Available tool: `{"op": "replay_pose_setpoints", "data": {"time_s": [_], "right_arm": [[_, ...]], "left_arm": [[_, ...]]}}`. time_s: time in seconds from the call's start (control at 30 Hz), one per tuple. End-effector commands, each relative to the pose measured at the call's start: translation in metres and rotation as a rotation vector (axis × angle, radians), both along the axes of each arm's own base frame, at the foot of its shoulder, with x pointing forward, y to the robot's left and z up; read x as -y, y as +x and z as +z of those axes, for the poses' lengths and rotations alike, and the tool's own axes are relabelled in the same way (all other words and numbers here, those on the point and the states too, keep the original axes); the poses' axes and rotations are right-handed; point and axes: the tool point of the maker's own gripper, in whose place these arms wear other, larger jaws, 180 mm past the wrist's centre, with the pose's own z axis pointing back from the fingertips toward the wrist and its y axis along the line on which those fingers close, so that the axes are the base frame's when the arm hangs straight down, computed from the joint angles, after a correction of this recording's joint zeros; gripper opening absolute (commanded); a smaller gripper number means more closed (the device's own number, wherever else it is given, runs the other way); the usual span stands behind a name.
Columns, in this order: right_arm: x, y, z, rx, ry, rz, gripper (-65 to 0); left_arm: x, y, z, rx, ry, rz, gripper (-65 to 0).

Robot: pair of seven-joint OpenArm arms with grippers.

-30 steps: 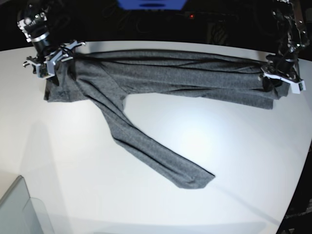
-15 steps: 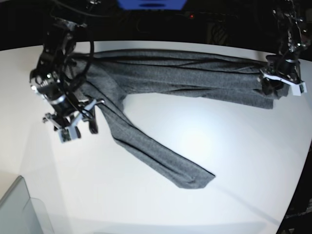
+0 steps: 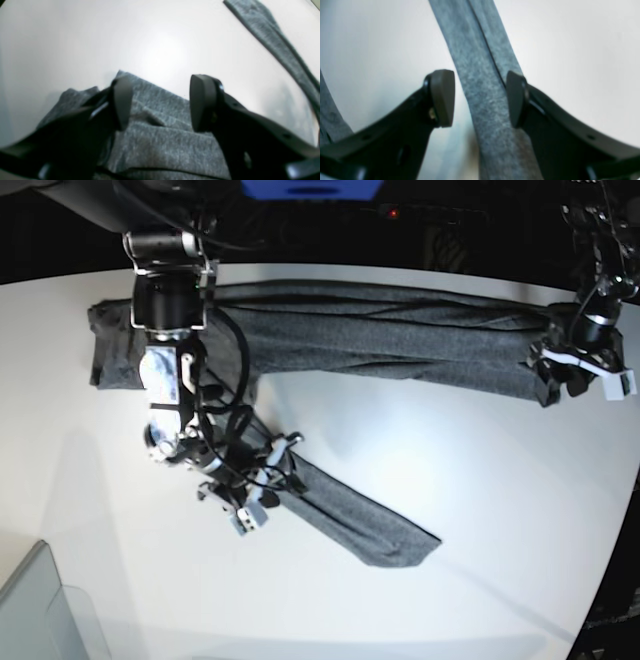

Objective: Layout the t-shirt on the table in an organized manner, then fold the t-shirt properly
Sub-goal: 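Reach the right gripper to the hanging sleeve and grasp its cuff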

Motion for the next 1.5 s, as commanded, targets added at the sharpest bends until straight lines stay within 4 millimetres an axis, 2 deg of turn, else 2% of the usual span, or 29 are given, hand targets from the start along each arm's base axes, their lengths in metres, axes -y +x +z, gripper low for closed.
{"op": "replay_pose_setpoints", "data": {"time_s": [0.0,0.07,0.17,0.43,0.5,0.6,0.8,1.13,1.3,1.4,1.47], "right_arm": [[-0.004,0.014,0.019,0.058,0.042,-0.001,-31.7],[0.002,0.020,0.012,0.057,0.058,-0.012,-31.6],[0.001,0.025,0.003,0.040,0.097,-0.021,-31.6],[0.019,0.037,-0.005,0.089,0.169,-0.122,-31.6],[0.024,0.036,-0.010,0.088,0.177,-0.135,-31.6],[0.019,0.037,-0.014,0.083,0.184,-0.125,-31.6],[0.025,0.029,-0.037,0.047,0.202,-0.159,-31.7],[0.049,0.044,-0.039,0.077,0.138,-0.289,-32.1],[0.049,0.044,-0.039,0.079,0.137,-0.290,-32.1],[0.035,0.036,-0.048,0.072,0.069,-0.211,-33.0],[0.025,0.025,-0.060,0.065,-0.013,-0.134,-36.8]], "left_arm": [[-0.003,0.001,0.011,0.030,0.017,-0.003,-29.7],[-0.002,0.000,0.009,0.026,0.015,-0.007,-29.7],[-0.001,-0.001,0.008,0.021,0.014,-0.008,-29.7],[-0.001,-0.001,0.007,0.021,0.014,-0.007,-29.7],[-0.001,-0.001,0.007,0.021,0.014,-0.007,-29.7],[-0.002,0.000,0.007,0.020,0.013,-0.005,-29.7],[0.001,-0.002,0.002,0.015,-0.006,0.007,-29.7],[0.007,-0.004,0.001,0.021,-0.024,0.011,-29.7],[0.008,-0.007,-0.001,0.012,-0.025,0.010,-29.7],[0.008,-0.008,-0.002,0.010,-0.025,0.010,-29.7],[0.008,-0.008,-0.002,0.010,-0.025,0.010,-29.7]]}}
